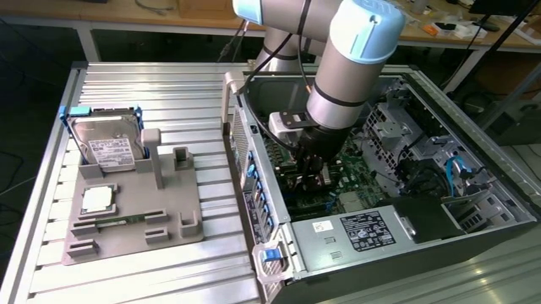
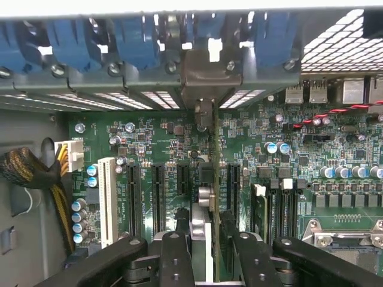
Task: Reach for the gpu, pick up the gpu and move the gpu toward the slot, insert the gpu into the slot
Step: 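Insert the gpu into the slot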
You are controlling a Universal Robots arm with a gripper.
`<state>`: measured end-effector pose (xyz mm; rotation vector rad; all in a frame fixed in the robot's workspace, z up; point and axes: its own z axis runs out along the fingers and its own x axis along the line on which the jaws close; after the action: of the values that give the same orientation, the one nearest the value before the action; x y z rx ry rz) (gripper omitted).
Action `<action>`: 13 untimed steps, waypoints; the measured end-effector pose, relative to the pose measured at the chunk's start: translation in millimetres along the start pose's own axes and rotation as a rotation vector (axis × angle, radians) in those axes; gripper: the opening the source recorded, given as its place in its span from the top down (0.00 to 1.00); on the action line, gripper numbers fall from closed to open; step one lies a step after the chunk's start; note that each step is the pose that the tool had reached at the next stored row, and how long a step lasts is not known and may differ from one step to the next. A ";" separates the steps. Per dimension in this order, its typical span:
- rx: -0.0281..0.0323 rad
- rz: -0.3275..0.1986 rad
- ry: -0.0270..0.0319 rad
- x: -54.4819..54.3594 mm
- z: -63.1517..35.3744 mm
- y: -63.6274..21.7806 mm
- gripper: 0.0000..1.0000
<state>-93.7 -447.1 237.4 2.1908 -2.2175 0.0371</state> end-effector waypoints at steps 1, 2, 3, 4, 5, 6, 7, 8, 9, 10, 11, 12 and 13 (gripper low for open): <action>0.0000 0.000 0.0000 0.0 0.0 0.0 0.67; -0.0001 0.000 0.0001 0.0 -0.1 0.0 0.67; 0.0000 0.000 0.0000 0.0 0.0 0.0 0.67; -0.0001 0.000 0.0001 0.0 0.0 0.0 0.67; 0.0000 0.000 0.0000 0.0 0.0 0.0 0.67; 0.0000 0.000 0.0000 0.0 -0.1 0.0 0.67; -0.0001 0.000 0.0001 0.0 -0.3 0.0 0.67; -0.0001 0.000 0.0002 0.1 -0.7 0.0 0.67; -0.0002 0.000 0.0003 0.1 -1.4 0.0 0.67; -0.0001 0.000 0.0001 0.1 -2.3 0.0 0.67; -0.0001 0.000 0.0002 0.1 -3.4 0.0 0.67; -0.0001 0.000 0.0001 0.2 -4.2 0.0 0.67; -0.0001 0.000 0.0001 0.2 -5.1 0.0 0.67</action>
<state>-93.7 -447.1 242.5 2.1907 -2.2175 0.0371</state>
